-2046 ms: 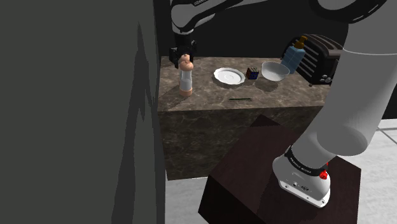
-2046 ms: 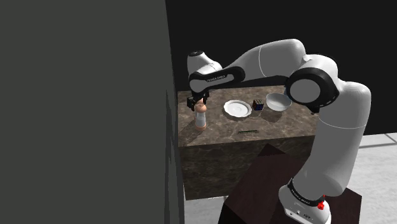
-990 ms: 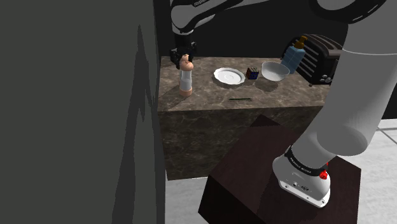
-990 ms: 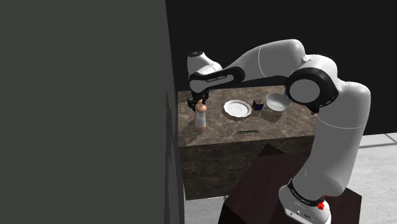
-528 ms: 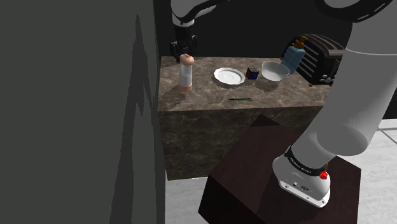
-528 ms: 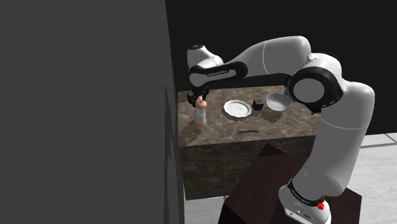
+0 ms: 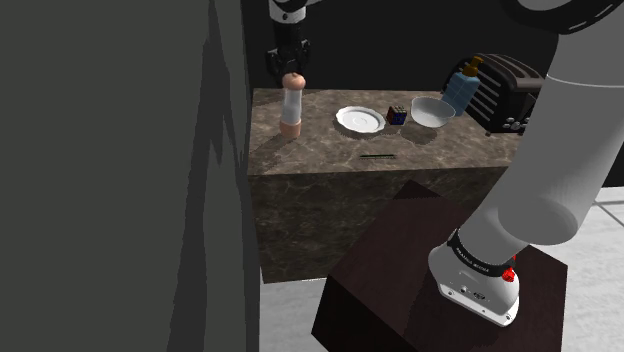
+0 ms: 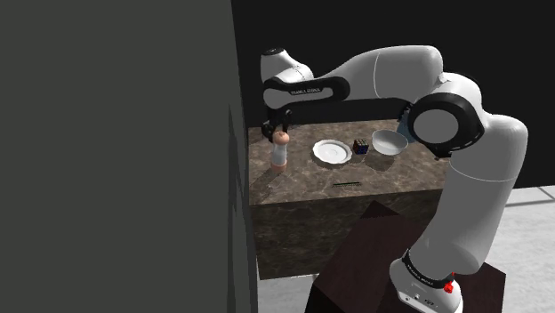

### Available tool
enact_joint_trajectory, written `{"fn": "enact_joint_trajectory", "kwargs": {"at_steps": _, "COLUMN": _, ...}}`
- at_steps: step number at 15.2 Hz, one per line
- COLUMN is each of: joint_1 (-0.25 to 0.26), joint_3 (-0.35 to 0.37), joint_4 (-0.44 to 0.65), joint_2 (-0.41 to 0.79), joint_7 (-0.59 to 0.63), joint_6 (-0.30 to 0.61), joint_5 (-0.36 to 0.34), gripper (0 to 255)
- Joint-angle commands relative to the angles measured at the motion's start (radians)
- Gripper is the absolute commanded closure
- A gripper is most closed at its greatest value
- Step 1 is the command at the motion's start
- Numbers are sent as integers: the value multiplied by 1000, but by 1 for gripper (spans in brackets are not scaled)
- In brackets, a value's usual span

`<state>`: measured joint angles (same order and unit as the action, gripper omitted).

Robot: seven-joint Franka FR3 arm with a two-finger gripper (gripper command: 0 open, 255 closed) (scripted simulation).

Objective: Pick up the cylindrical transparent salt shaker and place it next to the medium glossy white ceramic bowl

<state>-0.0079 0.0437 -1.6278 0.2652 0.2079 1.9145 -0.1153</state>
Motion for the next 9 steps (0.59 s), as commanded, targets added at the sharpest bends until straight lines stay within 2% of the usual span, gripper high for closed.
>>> {"fn": "enact_joint_trajectory", "kwargs": {"at_steps": 1, "joint_1": -1, "joint_3": 0, "joint_4": 26, "joint_2": -2, "joint_7": -5, "joint_6": -29, "joint_5": 1, "gripper": 255}}
{"fn": "enact_joint_trajectory", "kwargs": {"at_steps": 9, "joint_1": 1, "joint_3": 1, "joint_4": 128, "joint_2": -7, "joint_7": -15, "joint_6": -134, "joint_5": 5, "gripper": 255}}
